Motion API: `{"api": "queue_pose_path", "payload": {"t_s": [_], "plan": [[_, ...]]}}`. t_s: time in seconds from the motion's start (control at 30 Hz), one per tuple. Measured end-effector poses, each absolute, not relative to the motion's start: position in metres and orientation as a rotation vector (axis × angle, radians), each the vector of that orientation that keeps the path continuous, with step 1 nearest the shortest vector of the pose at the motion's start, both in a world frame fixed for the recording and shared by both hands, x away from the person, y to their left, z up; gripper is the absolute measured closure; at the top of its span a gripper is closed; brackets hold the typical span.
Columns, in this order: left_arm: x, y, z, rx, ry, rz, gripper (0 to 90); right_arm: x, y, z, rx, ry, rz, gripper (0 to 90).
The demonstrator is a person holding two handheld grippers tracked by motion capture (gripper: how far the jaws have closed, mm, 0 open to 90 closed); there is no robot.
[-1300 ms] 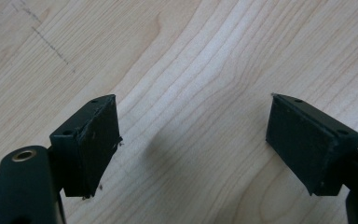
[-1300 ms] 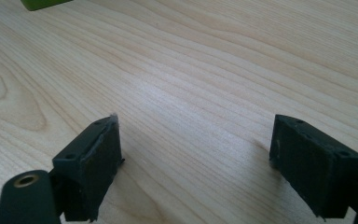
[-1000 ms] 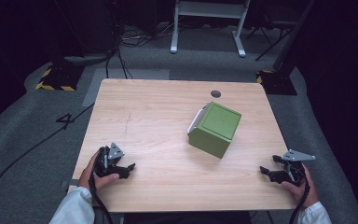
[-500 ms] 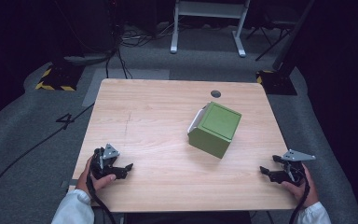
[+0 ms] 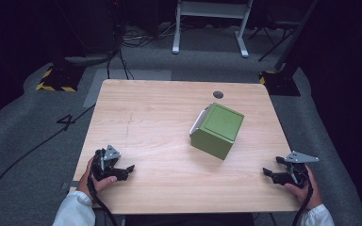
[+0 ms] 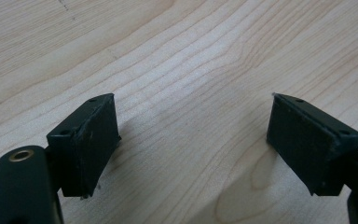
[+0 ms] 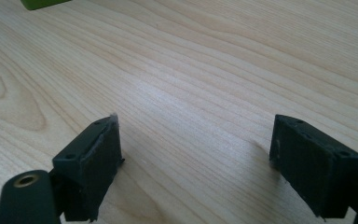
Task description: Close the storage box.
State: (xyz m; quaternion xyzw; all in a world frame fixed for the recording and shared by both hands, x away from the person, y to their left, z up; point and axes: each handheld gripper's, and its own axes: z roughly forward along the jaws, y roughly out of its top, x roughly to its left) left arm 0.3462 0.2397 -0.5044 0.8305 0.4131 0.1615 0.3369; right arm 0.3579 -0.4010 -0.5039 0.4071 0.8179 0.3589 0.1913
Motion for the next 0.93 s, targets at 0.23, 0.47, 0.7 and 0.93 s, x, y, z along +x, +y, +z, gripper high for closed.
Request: {"api": "queue_pose_path", "payload": {"t_s": [0.23, 0.47, 0.7, 0.93], "plan": [[0.3468, 0.2399, -0.5045, 2.168, 1.072, 0.413, 16.4, 0.3581, -0.4013, -0.5038, 1.145, 2.299, 1.007, 16.5], [0.3476, 0.2398, -0.5047, 2.167, 1.069, 0.407, 15.8, 0.3585, -0.4014, -0.5039, 1.147, 2.301, 1.009, 16.5], [0.3485, 0.2401, -0.5045, 2.173, 1.059, 0.407, 15.4, 0.3586, -0.4015, -0.5039, 1.148, 2.302, 1.010, 16.5], [0.3486, 0.2399, -0.5045, 2.173, 1.060, 0.410, 15.3, 0.3586, -0.4016, -0.5039, 1.147, 2.303, 1.012, 16.8]]}}
